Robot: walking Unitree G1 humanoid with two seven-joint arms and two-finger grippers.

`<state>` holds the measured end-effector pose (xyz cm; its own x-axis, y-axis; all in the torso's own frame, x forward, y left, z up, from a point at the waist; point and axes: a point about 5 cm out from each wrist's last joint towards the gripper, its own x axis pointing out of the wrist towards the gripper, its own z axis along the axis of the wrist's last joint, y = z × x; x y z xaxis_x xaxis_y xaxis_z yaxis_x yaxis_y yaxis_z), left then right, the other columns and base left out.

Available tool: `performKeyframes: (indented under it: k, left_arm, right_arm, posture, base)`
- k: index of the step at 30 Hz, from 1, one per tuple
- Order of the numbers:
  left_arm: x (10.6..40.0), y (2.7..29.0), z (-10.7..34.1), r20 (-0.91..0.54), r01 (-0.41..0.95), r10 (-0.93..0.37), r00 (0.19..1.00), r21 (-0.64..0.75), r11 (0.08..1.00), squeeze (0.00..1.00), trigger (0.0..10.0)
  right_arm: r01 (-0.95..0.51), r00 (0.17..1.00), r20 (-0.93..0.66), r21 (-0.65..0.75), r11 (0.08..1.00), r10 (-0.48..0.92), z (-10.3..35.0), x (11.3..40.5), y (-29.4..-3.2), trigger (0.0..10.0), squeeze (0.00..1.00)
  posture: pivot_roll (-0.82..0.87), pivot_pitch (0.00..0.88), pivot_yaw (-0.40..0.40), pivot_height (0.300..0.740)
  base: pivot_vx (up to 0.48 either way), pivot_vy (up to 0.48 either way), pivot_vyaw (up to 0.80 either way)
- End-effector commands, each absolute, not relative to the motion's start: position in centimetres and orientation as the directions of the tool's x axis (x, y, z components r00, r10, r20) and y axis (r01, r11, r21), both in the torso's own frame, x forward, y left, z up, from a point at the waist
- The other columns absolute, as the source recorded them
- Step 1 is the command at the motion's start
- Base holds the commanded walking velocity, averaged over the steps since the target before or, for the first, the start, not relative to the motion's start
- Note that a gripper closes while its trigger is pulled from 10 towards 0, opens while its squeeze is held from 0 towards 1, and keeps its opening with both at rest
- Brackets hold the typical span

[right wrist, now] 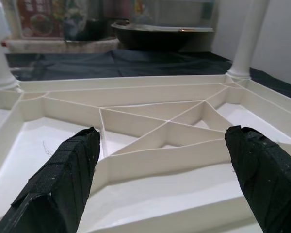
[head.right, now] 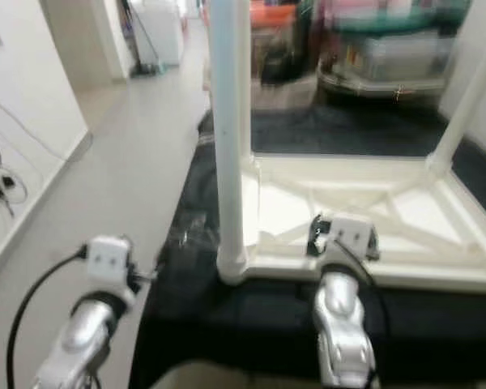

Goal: Building children table

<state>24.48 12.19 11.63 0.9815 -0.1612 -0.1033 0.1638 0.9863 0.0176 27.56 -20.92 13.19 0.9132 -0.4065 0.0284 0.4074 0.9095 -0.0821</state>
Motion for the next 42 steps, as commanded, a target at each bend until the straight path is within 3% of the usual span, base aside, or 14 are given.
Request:
performKeyframes:
  k: [1, 8, 14, 15, 17, 18, 20, 21, 24, 25, 26, 30, 36, 42]
  left_arm:
    - [24.3, 12.5, 11.3, -0.126, 0.163, -0.159, 0.979, 0.024, 0.986, 0.00, 10.0]
    - [23.8, 12.4, 11.0, -0.145, 0.197, -0.191, 0.971, 0.031, 0.980, 0.00, 10.0]
    - [22.4, 12.4, 10.1, -0.194, 0.266, -0.255, 0.947, 0.033, 0.963, 0.00, 10.0]
    - [22.2, 12.3, 10.0, -0.198, 0.284, -0.275, 0.941, 0.018, 0.959, 0.00, 10.0]
    - [22.1, 12.2, 9.9, -0.199, 0.293, -0.286, 0.938, 0.008, 0.956, 0.00, 10.0]
    - [22.1, 12.1, 9.9, -0.200, 0.304, -0.297, 0.934, 0.005, 0.953, 0.00, 10.0]
    - [22.1, 11.7, 9.9, -0.197, 0.335, -0.328, 0.924, 0.000, 0.942, 0.00, 10.0]
    - [22.1, 11.4, 10.0, -0.186, 0.353, -0.348, 0.919, -0.005, 0.936, 0.00, 10.0]
    - [22.0, 11.3, 10.1, -0.178, 0.364, -0.360, 0.916, -0.009, 0.931, 0.00, 10.0]
    - [21.9, 11.1, 10.2, -0.172, 0.384, -0.380, 0.909, -0.015, 0.923, 0.00, 10.0]
    - [21.9, 11.1, 10.2, -0.172, 0.384, -0.380, 0.909, -0.015, 0.923, 0.00, 10.0]
    - [21.3, 10.2, 10.5, -0.153, 0.459, -0.453, 0.878, -0.002, 0.889, 0.00, 10.0]
    - [20.9, 10.1, 10.4, -0.160, 0.477, -0.471, 0.868, 0.005, 0.879, 0.00, 10.0]
    - [20.8, 10.1, 10.3, -0.168, 0.471, -0.463, 0.871, 0.012, 0.882, 0.00, 10.0]
  right_arm:
    - [0.394, 0.919, 0.028, -0.082, 0.916, -0.393, 13.1, 27.8, -20.5, 10.0, 0.00]
    - [0.262, 0.965, -0.023, -0.029, 0.965, -0.263, 12.5, 28.9, -21.1, 10.0, 0.00]
    - [-0.015, 0.996, -0.086, -0.104, 0.994, 0.006, 12.7, 29.6, -23.8, 10.0, 0.00]
    - [-0.084, 0.992, -0.101, -0.113, 0.990, 0.072, 13.1, 29.7, -24.9, 10.0, 0.64]
    - [-0.121, 0.988, -0.107, -0.116, 0.986, 0.109, 13.4, 29.7, -25.6, 10.0, 0.64]
    - [-0.211, 0.973, -0.111, -0.089, 0.973, 0.201, 13.9, 29.6, -25.8, 10.0, 1.00]
    - [-0.399, 0.911, -0.119, -0.015, 0.917, 0.395, 15.1, 29.4, -25.3, 10.0, 1.00]
    - [-0.483, 0.869, -0.104, 0.026, 0.875, 0.483, 15.9, 29.3, -24.9, 10.0, 0.91]
    - [-0.527, 0.844, -0.091, 0.048, 0.849, 0.529, 16.4, 29.3, -24.8, 10.0, 0.91]
    - [-0.574, 0.811, -0.082, 0.074, 0.815, 0.579, 16.8, 29.5, -24.6, 10.0, 0.00]
    - [-0.574, 0.811, -0.082, 0.074, 0.815, 0.579, 16.8, 29.5, -24.6, 10.0, 0.00]
    - [-0.715, 0.680, -0.070, 0.158, 0.681, 0.730, 17.5, 29.7, -23.6, 10.0, 0.00]
    - [-0.832, 0.536, -0.071, 0.126, 0.540, 0.841, 18.2, 30.0, -22.7, 10.0, 0.00]
    - [-0.862, 0.493, -0.077, 0.096, 0.498, 0.867, 18.3, 30.8, -21.8, 10.0, 0.00]
  posture:
    - [0.06, 0.004, -0.025, 0.740]
    - [0.06, 0.005, -0.015, 0.740]
    - [0.05, 0.008, -0.011, 0.740]
    - [0.05, 0.007, -0.008, 0.740]
    - [0.05, 0.007, -0.008, 0.740]
    - [0.04, 0.004, -0.010, 0.740]
    - [0.04, 0.001, -0.010, 0.740]
    - [0.05, 0.003, -0.012, 0.740]
    - [0.05, 0.003, -0.013, 0.740]
    - [0.05, 0.001, -0.018, 0.740]
    - [0.05, 0.001, -0.018, 0.740]
    - [0.06, 0.001, -0.022, 0.740]
    - [0.07, 0.008, -0.032, 0.740]
    - [0.08, 0.019, -0.034, 0.740]
  base:
    - [0.000, 0.000, 0.00]
    - [0.000, 0.000, 0.00]
    - [0.000, 0.000, 0.00]
    - [0.000, 0.000, 0.00]
    - [0.000, 0.000, 0.00]
    - [0.000, 0.000, 0.00]
    - [0.000, 0.000, 0.00]
    - [0.000, 0.000, 0.00]
    - [0.000, 0.000, 0.00]
    - [0.000, 0.000, 0.00]
    - [0.000, 0.000, 0.00]
    - [0.000, 0.000, 0.00]
    - [0.000, 0.000, 0.00]
    - [0.000, 0.000, 0.00]
